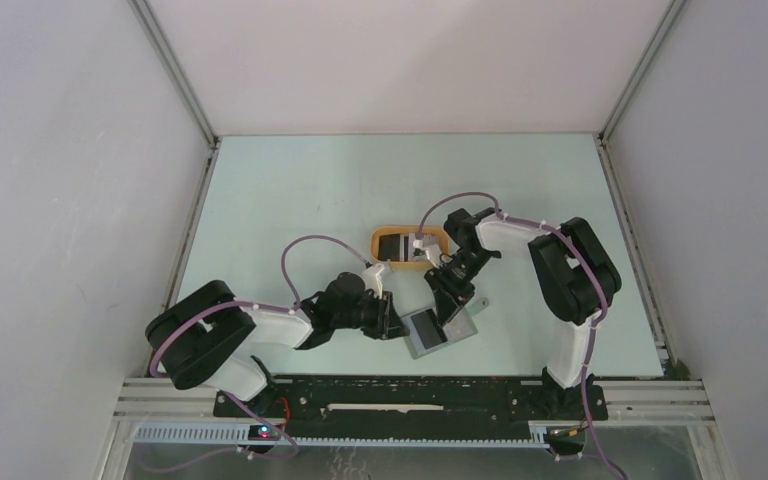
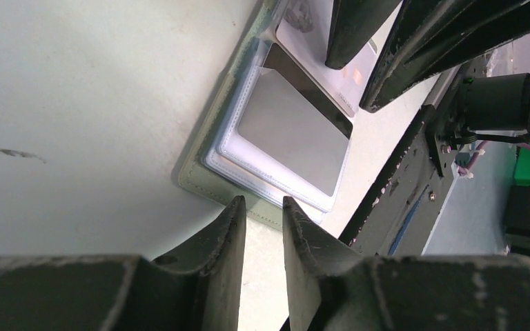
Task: Put the credit cards into the card holder
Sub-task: Insert the credit card into the card holder.
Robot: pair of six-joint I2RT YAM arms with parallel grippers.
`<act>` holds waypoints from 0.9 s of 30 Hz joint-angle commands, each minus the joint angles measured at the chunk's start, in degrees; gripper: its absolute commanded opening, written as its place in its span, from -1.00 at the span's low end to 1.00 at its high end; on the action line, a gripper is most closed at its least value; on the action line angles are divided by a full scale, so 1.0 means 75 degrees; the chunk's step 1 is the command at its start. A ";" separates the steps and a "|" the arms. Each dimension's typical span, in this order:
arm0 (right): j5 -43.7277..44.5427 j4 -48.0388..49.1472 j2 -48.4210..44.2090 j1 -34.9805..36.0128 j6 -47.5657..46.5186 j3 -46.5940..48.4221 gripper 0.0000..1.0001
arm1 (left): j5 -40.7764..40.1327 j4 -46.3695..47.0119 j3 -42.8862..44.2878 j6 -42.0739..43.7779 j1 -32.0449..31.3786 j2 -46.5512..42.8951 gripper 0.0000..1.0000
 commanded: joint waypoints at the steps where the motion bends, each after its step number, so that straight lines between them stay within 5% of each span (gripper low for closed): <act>1: 0.0061 0.0144 -0.0183 0.0020 0.0112 0.0132 -0.06 | 0.0134 0.0296 0.0271 -0.0079 0.0048 0.0030 -0.38; 27: -0.0170 0.0023 0.0063 0.0606 0.0007 0.0482 -0.07 | -0.0032 0.0383 0.0054 -0.0172 0.0089 -0.0250 -0.37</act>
